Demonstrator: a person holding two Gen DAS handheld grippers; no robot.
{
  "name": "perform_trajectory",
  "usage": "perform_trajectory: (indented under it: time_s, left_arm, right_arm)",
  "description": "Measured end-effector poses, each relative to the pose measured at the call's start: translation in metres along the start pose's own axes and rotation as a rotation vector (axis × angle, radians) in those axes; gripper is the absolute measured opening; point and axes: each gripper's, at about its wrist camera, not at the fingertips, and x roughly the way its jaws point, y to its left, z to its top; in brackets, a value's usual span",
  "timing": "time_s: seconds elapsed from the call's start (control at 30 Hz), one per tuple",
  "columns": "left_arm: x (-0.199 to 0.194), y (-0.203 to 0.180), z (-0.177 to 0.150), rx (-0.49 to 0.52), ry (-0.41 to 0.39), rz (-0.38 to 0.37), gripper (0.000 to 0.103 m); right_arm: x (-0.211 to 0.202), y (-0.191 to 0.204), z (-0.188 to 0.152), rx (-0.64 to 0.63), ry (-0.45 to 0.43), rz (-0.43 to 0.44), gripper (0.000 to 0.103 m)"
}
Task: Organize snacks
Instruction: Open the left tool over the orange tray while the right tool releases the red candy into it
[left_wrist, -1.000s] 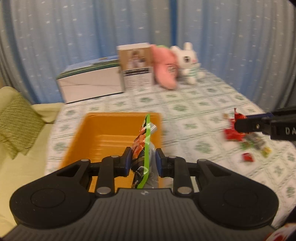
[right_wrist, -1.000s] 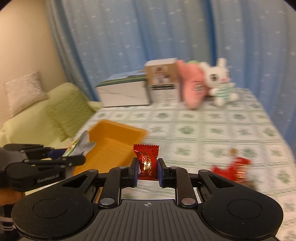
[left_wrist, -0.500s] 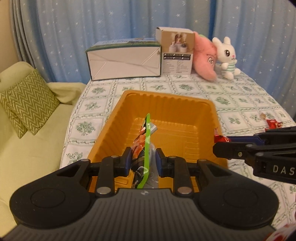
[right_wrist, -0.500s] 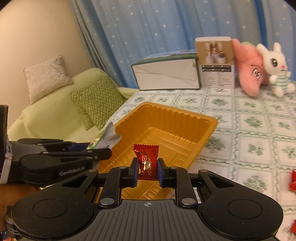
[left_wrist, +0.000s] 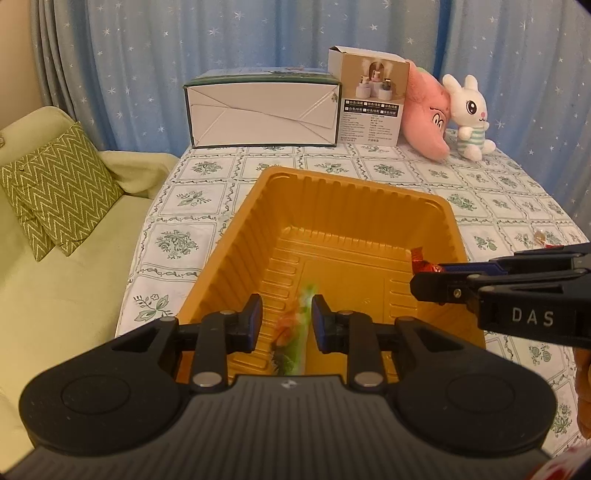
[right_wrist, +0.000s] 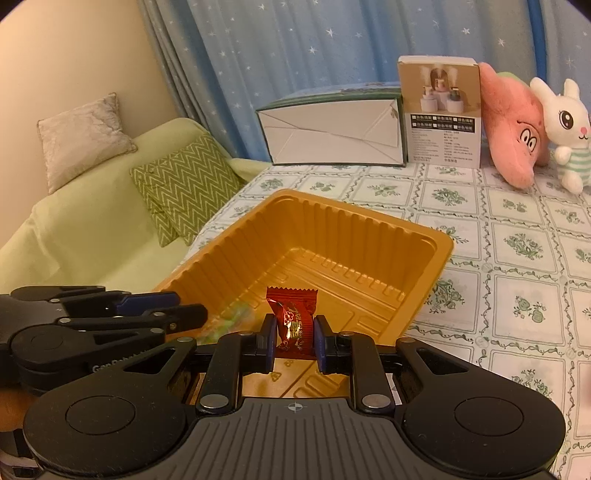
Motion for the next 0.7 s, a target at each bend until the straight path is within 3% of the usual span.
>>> perform_trajectory:
  time_s: [0.4, 0.43, 0.5, 0.53, 0.7]
  left_arm:
    - [-0.009, 0.012, -0.002, -0.047, -0.027, 0.039, 0.032]
    - [-0.009, 0.012, -0.002, -0.049, -0.028, 0.042, 0.035]
    - [-0.009, 0.012, -0.002, -0.050, -0.029, 0.043, 0.039]
    - [-0.010, 0.011, -0.003, -0.048, -0.030, 0.043, 0.040]
    - [-0.014, 0.010, -0.002, -0.049, -0.041, 0.042, 0.046]
  right_arm:
    - [-0.002, 0.001, 0.003, 0.018, -0.018, 0.051, 0.022]
    - [-0.002, -0.001, 0.003, 0.025, -0.023, 0.050, 0.024]
    - [-0.005, -0.003, 0.004, 0.042, -0.036, 0.043, 0.048]
    - [-0.007, -0.006, 0.004, 0.051, -0.049, 0.039, 0.053]
    - [-0.021, -0.014, 0.004, 0.066, -0.094, -0.001, 0.055]
